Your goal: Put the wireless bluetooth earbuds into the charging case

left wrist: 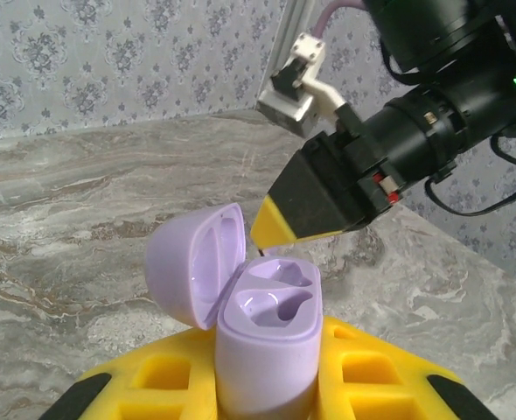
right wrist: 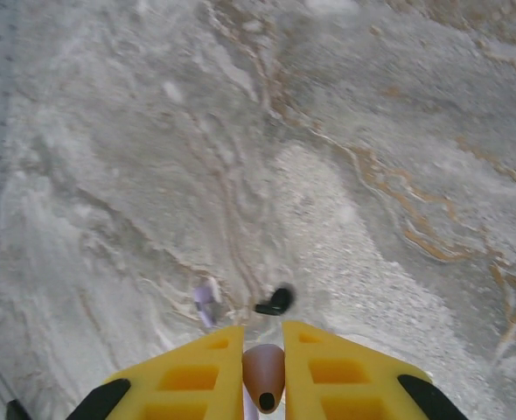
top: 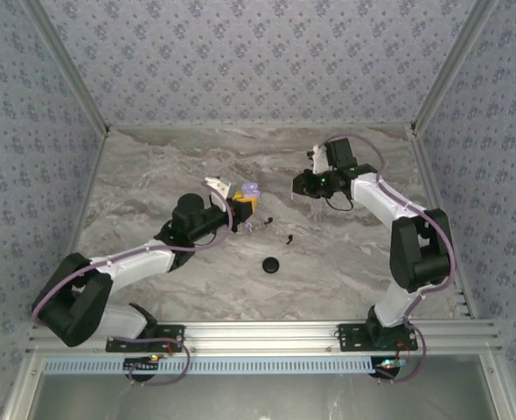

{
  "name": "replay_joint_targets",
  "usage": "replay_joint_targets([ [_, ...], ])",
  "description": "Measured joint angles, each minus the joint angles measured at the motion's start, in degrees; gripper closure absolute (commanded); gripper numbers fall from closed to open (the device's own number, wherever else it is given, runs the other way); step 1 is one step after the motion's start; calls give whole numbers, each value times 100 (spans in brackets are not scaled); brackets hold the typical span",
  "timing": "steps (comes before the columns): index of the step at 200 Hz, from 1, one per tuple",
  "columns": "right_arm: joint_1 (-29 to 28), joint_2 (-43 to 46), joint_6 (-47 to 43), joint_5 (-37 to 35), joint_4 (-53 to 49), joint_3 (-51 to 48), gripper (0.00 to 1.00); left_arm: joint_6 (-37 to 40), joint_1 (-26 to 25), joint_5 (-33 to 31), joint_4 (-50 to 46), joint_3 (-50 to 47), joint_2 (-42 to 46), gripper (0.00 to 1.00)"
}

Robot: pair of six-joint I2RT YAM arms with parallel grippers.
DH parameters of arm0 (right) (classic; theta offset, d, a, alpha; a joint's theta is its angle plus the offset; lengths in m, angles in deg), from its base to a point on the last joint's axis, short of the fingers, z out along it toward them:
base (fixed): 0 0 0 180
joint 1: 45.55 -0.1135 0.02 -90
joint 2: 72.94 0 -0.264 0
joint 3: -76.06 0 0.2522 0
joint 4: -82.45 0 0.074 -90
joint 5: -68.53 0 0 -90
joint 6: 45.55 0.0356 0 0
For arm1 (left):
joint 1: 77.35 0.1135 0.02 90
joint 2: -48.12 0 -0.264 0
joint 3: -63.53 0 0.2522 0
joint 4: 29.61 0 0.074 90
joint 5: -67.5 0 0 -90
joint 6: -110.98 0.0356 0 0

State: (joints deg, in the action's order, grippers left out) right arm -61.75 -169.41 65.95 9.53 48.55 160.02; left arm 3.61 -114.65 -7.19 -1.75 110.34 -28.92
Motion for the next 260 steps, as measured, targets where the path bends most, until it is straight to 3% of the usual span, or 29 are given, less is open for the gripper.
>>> replay_joint_targets([
  [82, -127, 833, 151, 531, 396, 22, 83, -365, -129, -166, 522, -61, -334, 79],
  [260, -850, 852, 282, 656, 804, 232, 82, -909, -313, -326, 664, 214, -761, 81],
])
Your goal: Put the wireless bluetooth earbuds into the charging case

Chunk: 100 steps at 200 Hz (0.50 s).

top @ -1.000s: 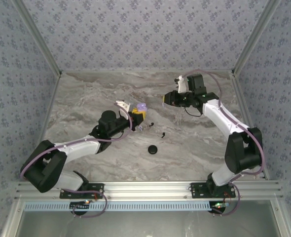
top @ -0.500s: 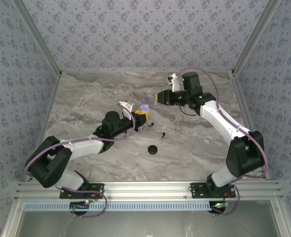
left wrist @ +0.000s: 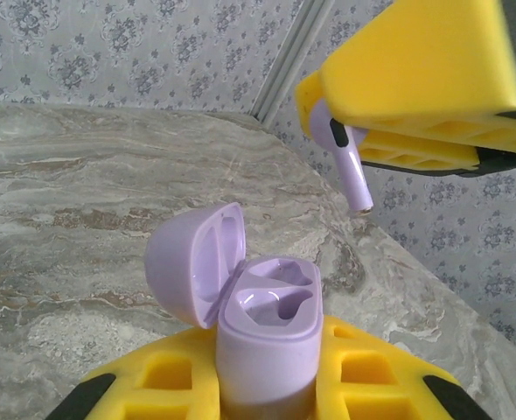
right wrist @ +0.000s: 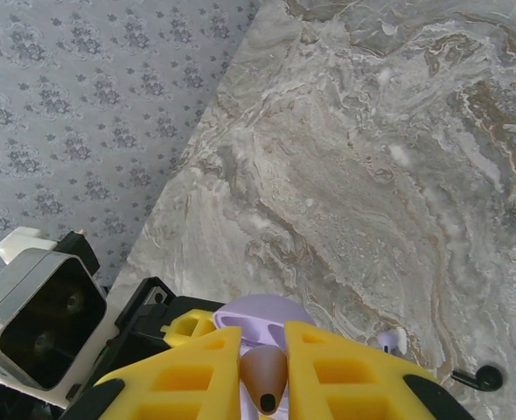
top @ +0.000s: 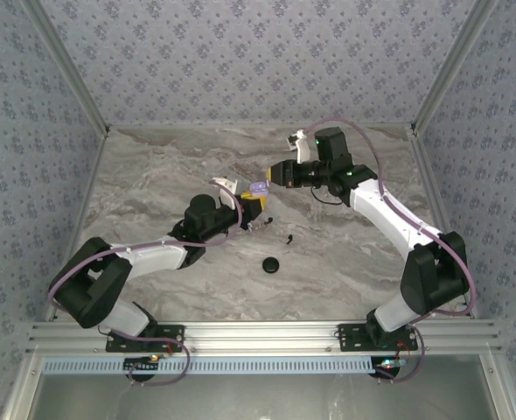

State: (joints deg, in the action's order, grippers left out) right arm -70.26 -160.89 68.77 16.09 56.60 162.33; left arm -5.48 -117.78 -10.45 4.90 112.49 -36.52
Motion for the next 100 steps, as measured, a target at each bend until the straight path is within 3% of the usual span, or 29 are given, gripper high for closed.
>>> replay_joint_targets([
  [100, -96, -146, 33, -4, 37, 20, 82, -101, -92, -11, 83, 98, -96, 81],
])
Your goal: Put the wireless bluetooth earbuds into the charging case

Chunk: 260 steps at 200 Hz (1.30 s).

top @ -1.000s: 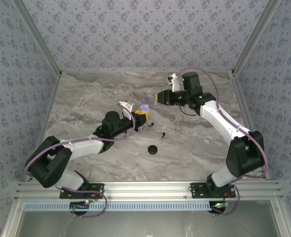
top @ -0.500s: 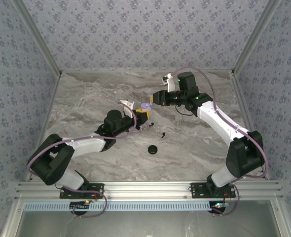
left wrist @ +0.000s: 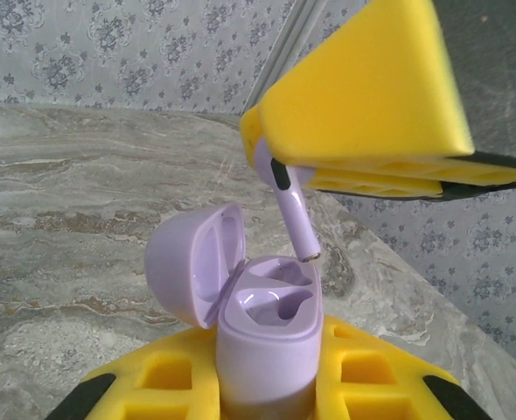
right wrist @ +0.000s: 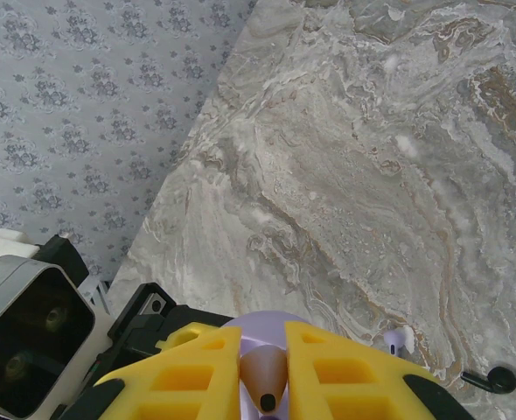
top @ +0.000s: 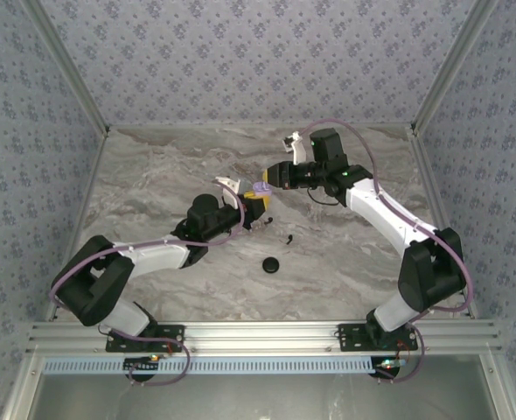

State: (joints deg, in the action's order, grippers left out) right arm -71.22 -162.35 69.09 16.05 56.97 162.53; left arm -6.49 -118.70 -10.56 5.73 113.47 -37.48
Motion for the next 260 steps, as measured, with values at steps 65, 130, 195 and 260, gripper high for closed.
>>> replay_joint_targets([
  [65, -26, -20, 0, 0, 20, 0, 82, -79, 0, -2, 63, 20, -2, 81],
  [130, -37, -26, -2, -13, 66, 0, 83, -138, -4, -114, 61, 22, -2, 81],
  [195, -37, -26, -4, -26, 63, 0, 82, -160, -4, -127, 61, 20, -2, 81],
  [260, -37, -26, -11, -70, 61, -2, 83, -160, -4, -125, 61, 22, -2, 81],
])
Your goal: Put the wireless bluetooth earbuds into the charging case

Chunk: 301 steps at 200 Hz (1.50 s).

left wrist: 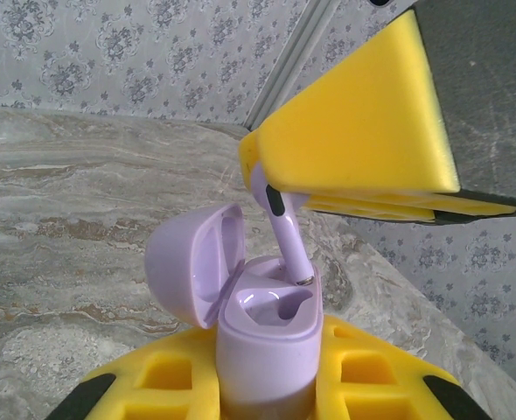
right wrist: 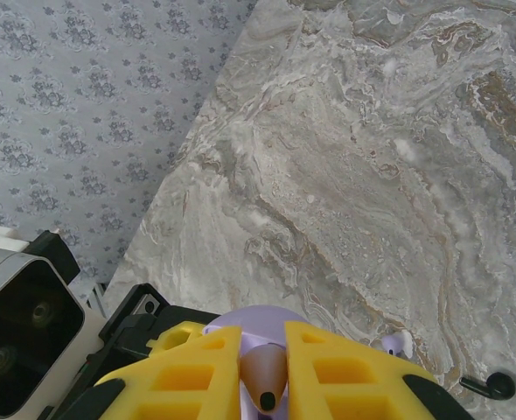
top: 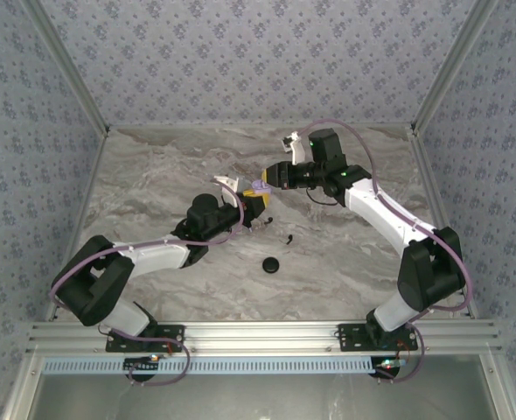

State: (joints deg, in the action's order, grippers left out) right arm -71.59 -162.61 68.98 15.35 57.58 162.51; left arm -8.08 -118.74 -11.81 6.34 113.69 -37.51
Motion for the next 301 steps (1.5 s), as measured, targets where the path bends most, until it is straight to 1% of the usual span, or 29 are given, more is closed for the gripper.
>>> replay_joint_targets([
  [165, -15, 4, -103, -109, -46, -81, 83, -61, 0, -7, -46, 28, 0, 81],
  [201, -26, 31, -170, -129, -68, -98, 79, -61, 0, -2, -46, 28, 0, 81],
  [251, -61, 68, -278, -144, -192, -111, 76, -59, 0, -4, -42, 28, 0, 81],
  [301, -111, 120, -422, -151, -372, -118, 64, -44, 0, 4, -33, 28, 2, 82],
])
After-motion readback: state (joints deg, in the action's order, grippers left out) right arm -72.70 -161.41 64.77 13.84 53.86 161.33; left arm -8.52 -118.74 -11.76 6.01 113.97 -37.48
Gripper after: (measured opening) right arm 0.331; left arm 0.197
